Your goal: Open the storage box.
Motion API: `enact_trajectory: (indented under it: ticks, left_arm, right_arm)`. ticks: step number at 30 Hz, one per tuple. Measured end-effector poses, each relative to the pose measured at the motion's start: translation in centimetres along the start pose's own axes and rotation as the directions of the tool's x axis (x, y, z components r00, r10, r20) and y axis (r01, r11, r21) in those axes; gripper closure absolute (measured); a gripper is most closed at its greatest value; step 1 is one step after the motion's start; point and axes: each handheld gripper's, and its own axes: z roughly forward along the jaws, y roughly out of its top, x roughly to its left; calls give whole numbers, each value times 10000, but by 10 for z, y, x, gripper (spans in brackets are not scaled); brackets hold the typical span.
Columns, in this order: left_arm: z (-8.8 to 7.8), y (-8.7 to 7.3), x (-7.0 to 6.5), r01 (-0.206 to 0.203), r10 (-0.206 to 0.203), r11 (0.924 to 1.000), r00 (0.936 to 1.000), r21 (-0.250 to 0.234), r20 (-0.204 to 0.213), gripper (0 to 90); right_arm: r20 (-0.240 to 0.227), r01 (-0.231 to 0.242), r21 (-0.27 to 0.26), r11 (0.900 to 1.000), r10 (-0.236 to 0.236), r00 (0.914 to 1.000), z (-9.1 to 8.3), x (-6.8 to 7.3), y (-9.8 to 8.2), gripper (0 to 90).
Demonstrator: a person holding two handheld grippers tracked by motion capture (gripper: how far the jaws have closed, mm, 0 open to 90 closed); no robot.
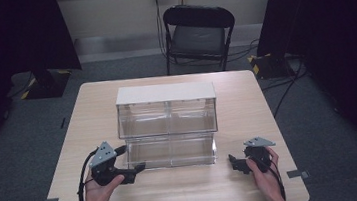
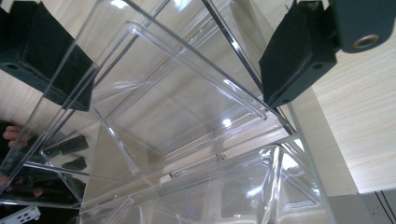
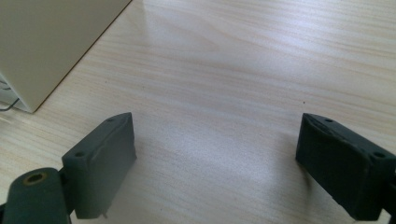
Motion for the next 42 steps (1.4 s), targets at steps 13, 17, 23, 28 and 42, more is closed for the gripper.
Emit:
enact_trajectory:
  ticks: [13, 17, 23, 28, 42]
  left_arm:
    - [1, 2, 2, 82, -82, 10000, 10000, -36, 20, 104]
    - [0, 5, 6, 514, -512, 9987, 9984, -69, 243, 99]
    - [-1, 6, 3, 227, -225, 9997, 9997, 105, -132, 137]
    - [-5, 7, 2, 416, -415, 9991, 9990, 109, -166, 153]
    - [-13, 16, 0, 349, -356, 9987, 9992, -373, -179, 154]
  right_arm:
    - [5, 1, 0, 10000, -1, 10000, 0, 0, 0, 113]
    - [3, 0, 2, 10000, 0, 10000, 0, 0, 0, 113]
    - [4, 8, 2, 10000, -8, 10000, 0, 0, 0, 113]
    - [11, -2, 7, 10000, 2, 10000, 0, 0, 0, 113]
    - [3, -1, 2, 10000, 1, 10000, 0, 0, 0, 112]
